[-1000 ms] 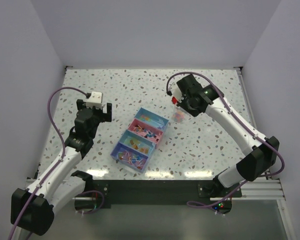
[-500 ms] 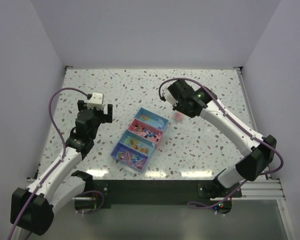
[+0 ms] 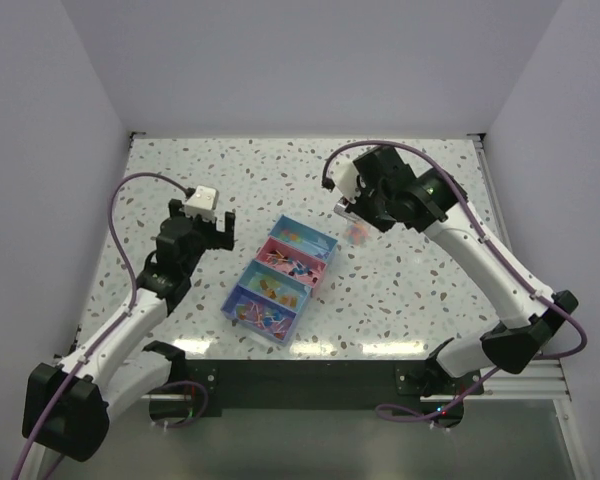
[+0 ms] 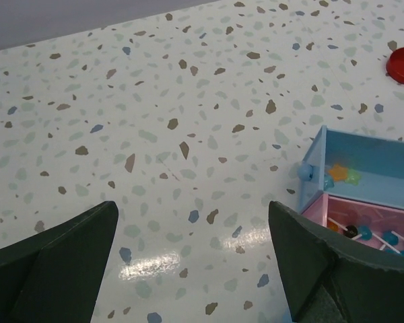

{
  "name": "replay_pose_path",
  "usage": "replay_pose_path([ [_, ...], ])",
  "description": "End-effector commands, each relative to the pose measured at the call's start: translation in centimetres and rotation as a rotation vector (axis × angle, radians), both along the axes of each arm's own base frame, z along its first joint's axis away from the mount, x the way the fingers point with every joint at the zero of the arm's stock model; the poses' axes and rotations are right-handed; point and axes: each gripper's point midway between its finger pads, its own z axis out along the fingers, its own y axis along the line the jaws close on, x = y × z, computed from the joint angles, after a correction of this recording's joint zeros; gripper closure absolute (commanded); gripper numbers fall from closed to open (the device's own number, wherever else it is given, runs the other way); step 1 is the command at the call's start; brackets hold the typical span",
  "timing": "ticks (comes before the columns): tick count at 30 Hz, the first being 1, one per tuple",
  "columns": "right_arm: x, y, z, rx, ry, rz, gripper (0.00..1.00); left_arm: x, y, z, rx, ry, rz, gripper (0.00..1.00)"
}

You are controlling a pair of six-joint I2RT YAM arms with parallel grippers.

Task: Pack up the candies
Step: Scoop the fake candies from the storage box.

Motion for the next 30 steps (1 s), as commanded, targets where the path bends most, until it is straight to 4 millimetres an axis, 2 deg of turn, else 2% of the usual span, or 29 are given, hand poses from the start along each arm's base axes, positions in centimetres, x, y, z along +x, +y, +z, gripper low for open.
replay_pose_path([
  [1, -2.6, 2.5, 0.3, 0.157, 0.118, 0.052, 1.0, -0.2, -3.0, -0.4, -0.081, 0.044, -0.132, 0.02],
  [6, -4.1, 3.5, -1.3, 0.171, 0.249, 0.031, 1.0, -0.6, -5.5, -2.3, -0.136, 0.156, -0.24, 0.09],
  [7, -4.2, 4.2, -1.7, 0.176, 0.283, 0.031, 1.0, -0.8, -6.1, -2.5, -0.145, 0.173, -0.272, 0.1],
  [8, -4.3, 4.3, -1.9, 0.173, 0.298, 0.026, 1.0, -0.8, -6.4, -3.4, -0.144, 0.207, -0.283, 0.12],
  [11, -4.7, 5.2, -3.0, 0.142, 0.368, 0.009, 1.0, -0.7, -7.1, -4.6, -0.154, 0.272, -0.305, 0.18],
  [12, -4.9, 5.2, -3.2, 0.125, 0.386, 0.003, 1.0, -0.6, -7.3, -4.6, -0.159, 0.282, -0.307, 0.22],
  [20, -5.4, 7.7, -5.4, 0.077, 0.515, -0.029, 1.0, -0.5, -8.3, -5.8, -0.173, 0.346, -0.346, 0.31],
  [26, -6.5, 7.7, -6.7, 0.035, 0.589, -0.052, 1.0, -1.2, -9.3, -6.7, -0.182, 0.377, -0.391, 0.37],
  [30, -7.3, 7.0, -7.9, -0.007, 0.632, -0.078, 1.0, -1.5, -9.7, -7.1, -0.187, 0.385, -0.406, 0.41],
])
